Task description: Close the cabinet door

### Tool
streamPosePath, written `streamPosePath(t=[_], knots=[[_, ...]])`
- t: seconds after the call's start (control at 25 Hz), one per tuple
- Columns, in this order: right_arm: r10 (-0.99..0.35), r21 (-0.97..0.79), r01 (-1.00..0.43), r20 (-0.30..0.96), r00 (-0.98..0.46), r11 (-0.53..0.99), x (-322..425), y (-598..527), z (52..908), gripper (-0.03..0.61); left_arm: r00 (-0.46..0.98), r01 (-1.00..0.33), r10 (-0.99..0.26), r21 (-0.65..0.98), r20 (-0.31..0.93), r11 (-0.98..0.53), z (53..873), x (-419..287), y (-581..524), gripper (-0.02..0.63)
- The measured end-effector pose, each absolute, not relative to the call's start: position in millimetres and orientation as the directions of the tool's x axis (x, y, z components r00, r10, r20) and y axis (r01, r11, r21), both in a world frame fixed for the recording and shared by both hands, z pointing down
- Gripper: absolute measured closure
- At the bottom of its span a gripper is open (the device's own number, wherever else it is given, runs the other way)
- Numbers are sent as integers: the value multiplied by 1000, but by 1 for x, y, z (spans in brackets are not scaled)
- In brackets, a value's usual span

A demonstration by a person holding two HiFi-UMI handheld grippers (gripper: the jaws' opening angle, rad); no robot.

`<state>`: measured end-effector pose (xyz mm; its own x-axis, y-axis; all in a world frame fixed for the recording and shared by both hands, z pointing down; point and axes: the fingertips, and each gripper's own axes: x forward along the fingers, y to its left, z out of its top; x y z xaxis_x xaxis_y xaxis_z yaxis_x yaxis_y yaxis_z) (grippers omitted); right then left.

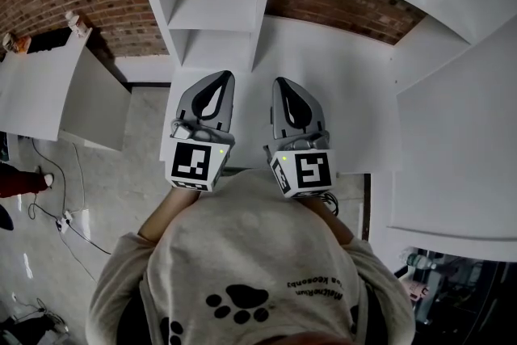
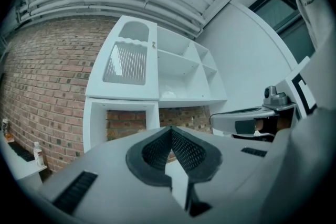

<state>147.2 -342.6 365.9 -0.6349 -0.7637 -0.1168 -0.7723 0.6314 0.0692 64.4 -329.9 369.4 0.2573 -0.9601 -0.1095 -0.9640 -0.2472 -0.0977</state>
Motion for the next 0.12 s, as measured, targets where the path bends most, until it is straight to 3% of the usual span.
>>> streamPosePath(t=[0.12], knots=[[-771, 72, -782, -133, -623, 620, 152, -342, 360, 569, 266, -962, -957, -102, -119, -255, 367, 69, -331, 604]])
